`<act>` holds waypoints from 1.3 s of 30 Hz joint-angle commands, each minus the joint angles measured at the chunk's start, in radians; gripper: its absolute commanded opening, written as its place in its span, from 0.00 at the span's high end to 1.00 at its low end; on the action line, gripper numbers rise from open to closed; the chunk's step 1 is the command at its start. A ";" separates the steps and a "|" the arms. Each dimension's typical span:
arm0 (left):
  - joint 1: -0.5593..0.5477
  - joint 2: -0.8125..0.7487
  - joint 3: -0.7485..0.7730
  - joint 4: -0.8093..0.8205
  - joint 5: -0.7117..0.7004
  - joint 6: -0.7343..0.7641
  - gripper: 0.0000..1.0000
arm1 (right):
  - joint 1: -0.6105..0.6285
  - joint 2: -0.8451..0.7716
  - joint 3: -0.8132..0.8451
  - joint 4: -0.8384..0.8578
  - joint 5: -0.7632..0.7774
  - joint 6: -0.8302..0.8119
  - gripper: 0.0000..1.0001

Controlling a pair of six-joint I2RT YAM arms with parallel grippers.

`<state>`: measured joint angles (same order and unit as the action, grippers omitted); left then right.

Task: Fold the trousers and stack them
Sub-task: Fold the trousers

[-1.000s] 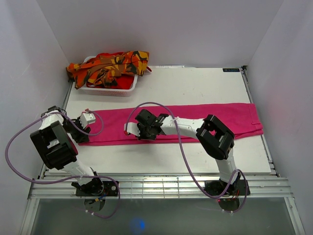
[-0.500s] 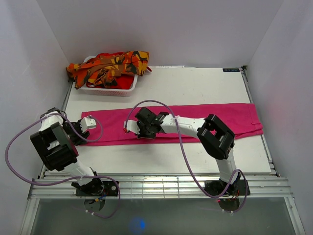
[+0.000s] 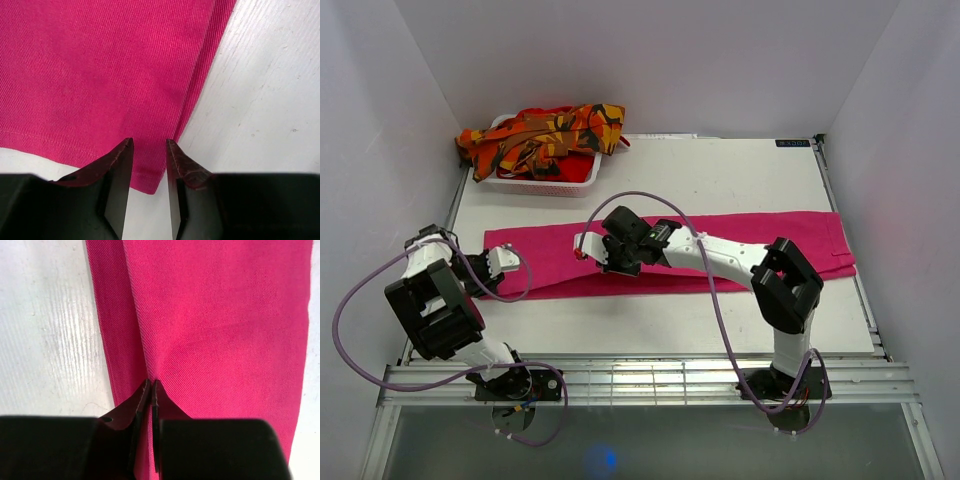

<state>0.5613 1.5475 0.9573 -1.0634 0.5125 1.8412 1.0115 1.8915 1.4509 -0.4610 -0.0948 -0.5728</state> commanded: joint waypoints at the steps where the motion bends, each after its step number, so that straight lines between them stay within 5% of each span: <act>1: 0.006 -0.009 -0.017 0.022 0.024 0.030 0.58 | 0.004 -0.054 -0.043 0.007 -0.045 0.002 0.92; 14: 0.006 0.031 -0.034 0.029 -0.008 0.004 0.61 | -0.002 0.070 -0.093 0.035 -0.042 -0.021 0.92; 18: 0.006 0.072 0.076 0.039 0.064 -0.213 0.45 | -0.005 0.113 -0.093 0.038 -0.046 -0.024 0.92; 19: 0.005 0.091 0.154 0.034 0.070 -0.361 0.44 | -0.007 0.121 -0.092 0.039 -0.046 -0.024 0.92; 23: 0.026 0.169 0.281 -0.010 0.063 -0.571 0.42 | -0.008 0.165 -0.074 0.042 -0.051 -0.015 0.92; 39: 0.038 0.075 0.080 0.189 -0.057 -0.993 0.50 | -0.025 0.245 0.009 0.019 -0.036 0.028 0.92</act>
<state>0.5938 1.6947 1.0504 -0.9585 0.4778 0.9436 0.9943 2.0693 1.4834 -0.4156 -0.1417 -0.5583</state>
